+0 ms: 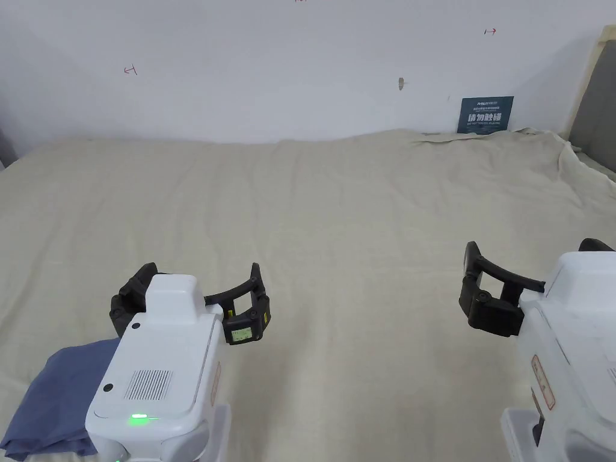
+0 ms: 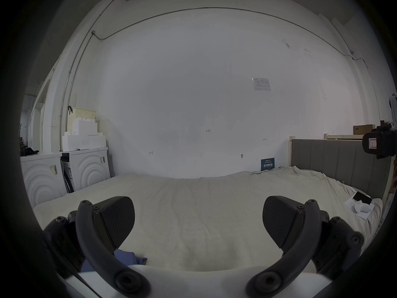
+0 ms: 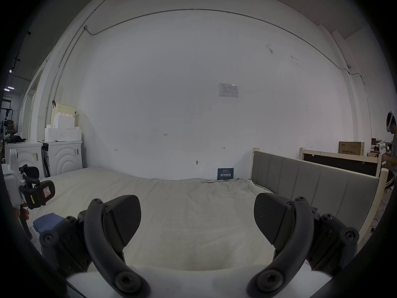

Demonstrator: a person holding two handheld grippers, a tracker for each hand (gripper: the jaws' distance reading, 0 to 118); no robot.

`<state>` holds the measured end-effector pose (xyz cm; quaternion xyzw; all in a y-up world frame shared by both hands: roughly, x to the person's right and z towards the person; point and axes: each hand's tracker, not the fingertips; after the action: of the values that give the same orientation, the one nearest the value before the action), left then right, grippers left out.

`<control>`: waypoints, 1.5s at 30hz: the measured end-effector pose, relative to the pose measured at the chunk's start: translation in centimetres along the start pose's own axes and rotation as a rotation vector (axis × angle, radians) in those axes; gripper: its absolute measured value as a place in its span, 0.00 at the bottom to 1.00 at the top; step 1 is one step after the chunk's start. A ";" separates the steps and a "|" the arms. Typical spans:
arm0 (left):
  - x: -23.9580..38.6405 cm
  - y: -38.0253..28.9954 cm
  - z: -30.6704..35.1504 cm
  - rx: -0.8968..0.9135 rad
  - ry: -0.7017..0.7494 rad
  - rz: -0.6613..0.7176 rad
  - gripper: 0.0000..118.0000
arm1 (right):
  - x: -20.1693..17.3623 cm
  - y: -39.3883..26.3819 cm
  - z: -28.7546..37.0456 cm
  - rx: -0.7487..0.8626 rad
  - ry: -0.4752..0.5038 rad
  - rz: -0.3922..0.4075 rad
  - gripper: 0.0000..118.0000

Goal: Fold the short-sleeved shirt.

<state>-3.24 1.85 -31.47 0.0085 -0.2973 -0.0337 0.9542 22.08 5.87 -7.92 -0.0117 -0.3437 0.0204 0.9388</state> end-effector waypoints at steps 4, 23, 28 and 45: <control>0.0 0.0 -0.1 -0.002 0.000 0.001 1.00 | 0.0 -0.1 0.0 -0.001 0.001 -0.001 0.91; -0.2 0.0 0.0 -0.011 -0.014 -0.004 1.00 | -0.1 1.6 -0.9 -0.271 -0.023 -0.124 0.91; -0.3 0.0 0.0 -0.010 -0.015 0.009 1.00 | -0.6 2.7 -2.2 -0.472 -0.151 -0.166 0.91; -0.4 0.5 0.0 0.006 -0.012 0.007 1.00 | -1.1 2.4 -2.4 -0.474 -0.133 -0.147 0.91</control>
<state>-3.48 2.38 -31.67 0.0101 -0.3030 -0.0297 0.9525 22.72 8.25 -10.50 -0.2049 -0.3997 -0.1283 0.8842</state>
